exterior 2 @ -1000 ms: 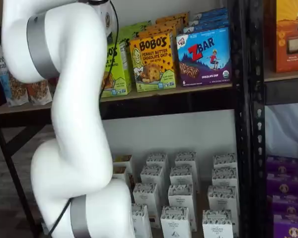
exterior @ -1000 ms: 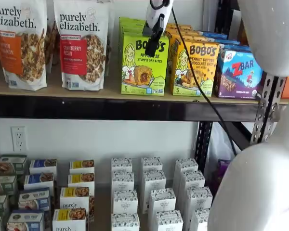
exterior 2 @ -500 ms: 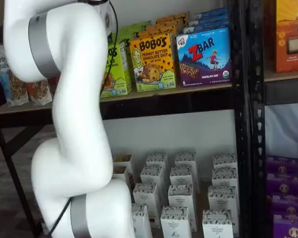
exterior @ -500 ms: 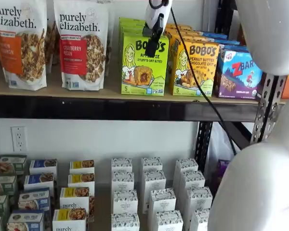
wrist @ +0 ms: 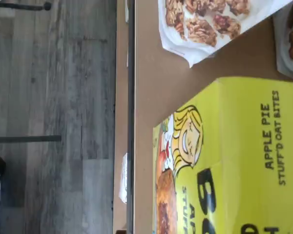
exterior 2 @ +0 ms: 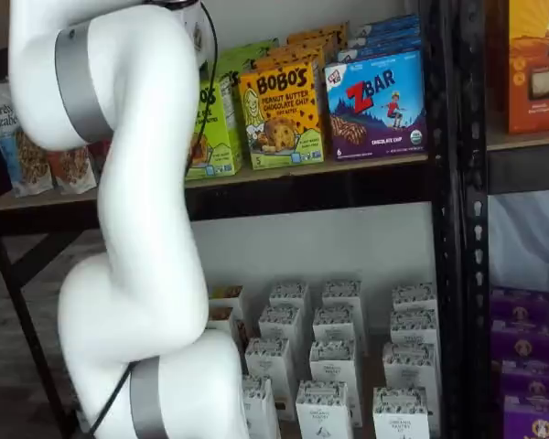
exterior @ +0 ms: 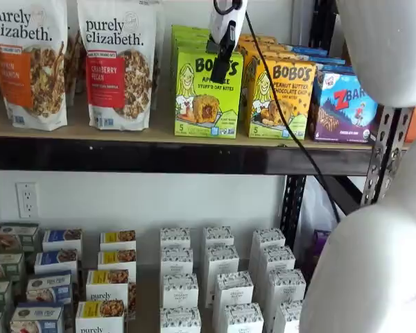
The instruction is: Pick the green box on the top shelf, the fourth from the left
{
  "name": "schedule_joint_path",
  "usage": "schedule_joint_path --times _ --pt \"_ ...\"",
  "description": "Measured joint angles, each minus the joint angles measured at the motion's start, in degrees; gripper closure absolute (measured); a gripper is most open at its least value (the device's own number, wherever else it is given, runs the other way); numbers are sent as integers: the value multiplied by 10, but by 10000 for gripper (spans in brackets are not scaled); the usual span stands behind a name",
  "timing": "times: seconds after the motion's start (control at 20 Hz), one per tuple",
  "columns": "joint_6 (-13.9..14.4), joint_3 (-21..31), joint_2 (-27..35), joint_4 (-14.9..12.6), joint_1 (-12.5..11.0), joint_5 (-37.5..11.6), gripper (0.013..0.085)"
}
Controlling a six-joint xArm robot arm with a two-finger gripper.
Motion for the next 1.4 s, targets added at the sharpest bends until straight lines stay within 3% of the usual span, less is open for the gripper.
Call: schedule_joint_path --times 0.35,0.45,0.75,1.0,1.15,1.35,1.4 --pt "0 14 -7 -1 0 -14 130" --pt "-2 17 -8 3 -1 -17 210" --pt "-5 15 -8 10 -5 -13 330" --pt "-6 15 -9 10 -7 -11 330" --pt "-7 18 -11 13 -8 -15 410" --pt "-8 17 -11 13 -9 -12 410" --pt "-9 18 -12 13 -9 -14 450"
